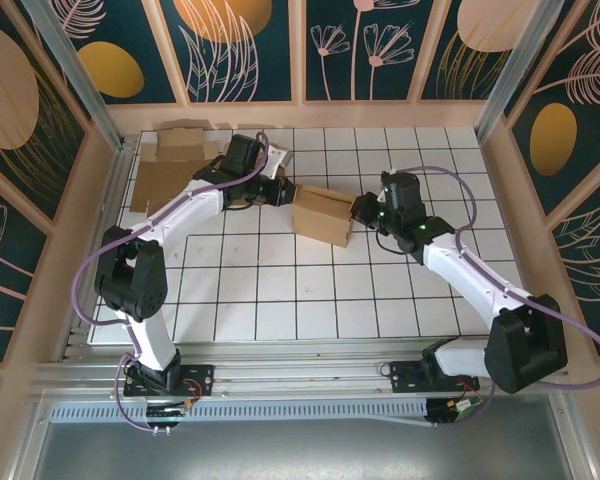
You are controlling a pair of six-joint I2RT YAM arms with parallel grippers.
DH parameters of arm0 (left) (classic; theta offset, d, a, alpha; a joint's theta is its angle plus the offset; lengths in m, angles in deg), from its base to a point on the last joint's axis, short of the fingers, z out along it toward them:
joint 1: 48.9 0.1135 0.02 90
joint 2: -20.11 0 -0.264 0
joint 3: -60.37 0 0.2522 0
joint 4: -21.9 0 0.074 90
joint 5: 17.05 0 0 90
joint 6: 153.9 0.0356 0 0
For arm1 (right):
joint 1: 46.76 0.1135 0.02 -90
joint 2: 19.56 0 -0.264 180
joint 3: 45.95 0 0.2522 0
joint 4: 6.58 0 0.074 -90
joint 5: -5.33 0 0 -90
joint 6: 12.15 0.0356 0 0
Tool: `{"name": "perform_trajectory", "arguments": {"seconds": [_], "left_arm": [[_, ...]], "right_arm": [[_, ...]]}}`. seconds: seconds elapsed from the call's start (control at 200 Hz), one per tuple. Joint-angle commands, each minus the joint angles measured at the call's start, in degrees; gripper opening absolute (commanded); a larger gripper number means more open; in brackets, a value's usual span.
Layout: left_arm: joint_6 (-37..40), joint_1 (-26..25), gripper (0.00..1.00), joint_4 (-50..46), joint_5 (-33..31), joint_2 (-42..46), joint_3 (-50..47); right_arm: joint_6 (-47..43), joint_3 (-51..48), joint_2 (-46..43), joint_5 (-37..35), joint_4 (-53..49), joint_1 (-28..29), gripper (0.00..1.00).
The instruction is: Fold the paper box
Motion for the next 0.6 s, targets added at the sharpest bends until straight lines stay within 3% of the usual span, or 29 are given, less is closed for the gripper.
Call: {"name": "perform_trajectory", "arguments": {"seconds": [0.0,0.32,0.596], "left_arm": [[-0.84,0.03,0.11,-3.87,-0.71,-1.68,1.04],[-0.59,-0.24,0.12,-4.14,-0.71,-1.6,0.13],[-1.92,-0.27,0.22,-2.27,-0.69,-0.27,-1.91]], "right_arm": [[-1.96,-2.68,-1.75,-3.61,-3.61,-0.12,0.0],[-1.56,-5.73,-1.1,-2.64,-1.59,0.23,0.0],[-0.85,-8.24,1.36,-2.31,2.21,1.24,0.0]]}}
